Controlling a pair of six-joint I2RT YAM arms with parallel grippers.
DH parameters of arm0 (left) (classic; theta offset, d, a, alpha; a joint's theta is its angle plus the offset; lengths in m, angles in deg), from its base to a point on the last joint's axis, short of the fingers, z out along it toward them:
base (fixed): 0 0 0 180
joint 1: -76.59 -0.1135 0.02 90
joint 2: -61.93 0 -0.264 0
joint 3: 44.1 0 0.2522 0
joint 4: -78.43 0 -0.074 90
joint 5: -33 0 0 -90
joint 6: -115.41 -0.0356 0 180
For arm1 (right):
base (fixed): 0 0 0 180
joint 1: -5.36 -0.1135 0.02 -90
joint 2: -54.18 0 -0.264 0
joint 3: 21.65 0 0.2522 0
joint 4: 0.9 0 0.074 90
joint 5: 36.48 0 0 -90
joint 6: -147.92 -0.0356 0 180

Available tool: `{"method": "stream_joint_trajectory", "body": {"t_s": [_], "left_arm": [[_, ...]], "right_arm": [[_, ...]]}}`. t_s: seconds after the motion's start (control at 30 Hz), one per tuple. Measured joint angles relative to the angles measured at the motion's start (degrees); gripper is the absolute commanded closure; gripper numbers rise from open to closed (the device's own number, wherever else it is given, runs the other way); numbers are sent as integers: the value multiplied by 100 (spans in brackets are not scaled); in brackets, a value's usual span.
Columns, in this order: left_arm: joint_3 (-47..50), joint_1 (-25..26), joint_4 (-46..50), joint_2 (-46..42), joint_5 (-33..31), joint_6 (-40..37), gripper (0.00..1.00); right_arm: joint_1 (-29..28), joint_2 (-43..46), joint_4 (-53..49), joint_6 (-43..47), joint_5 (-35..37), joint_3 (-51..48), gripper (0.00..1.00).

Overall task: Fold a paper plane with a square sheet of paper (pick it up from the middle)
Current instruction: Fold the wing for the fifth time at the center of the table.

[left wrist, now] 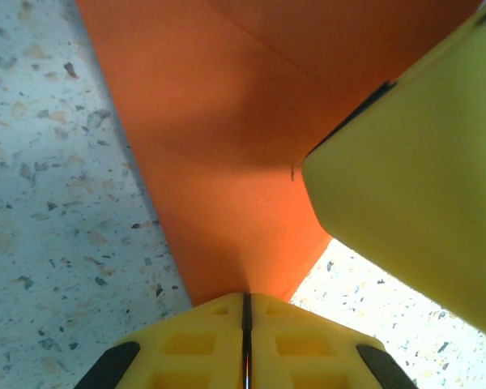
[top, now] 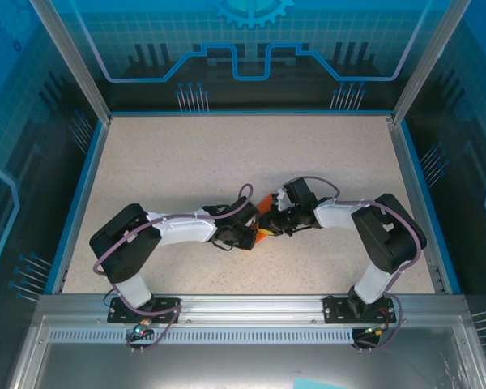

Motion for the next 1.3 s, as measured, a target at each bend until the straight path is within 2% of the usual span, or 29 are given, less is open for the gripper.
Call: {"method": "stream_joint_trajectory", "body": {"t_s": [0.2,0.43,0.57,0.87,1.13,1.3], "left_arm": [[0,0,-37,-7,94,2,87],[4,-46,-9,-365,149,114,74],[46,-245,2,-682,164,293,67],[605,-761,-603,-678,448,955,64],[903,-938,-1853,-319,942,1401,65],[876,-970,-2144,-85,1093,1445,67]], "right_arm": [[0,-111,-66,151,199,-13,89],[0,-177,-393,511,479,-4,89],[0,-175,-452,669,511,7,90],[2,-164,-391,796,514,-39,95],[39,-164,-214,820,435,-131,98],[42,-151,-164,822,435,-162,99]]}}
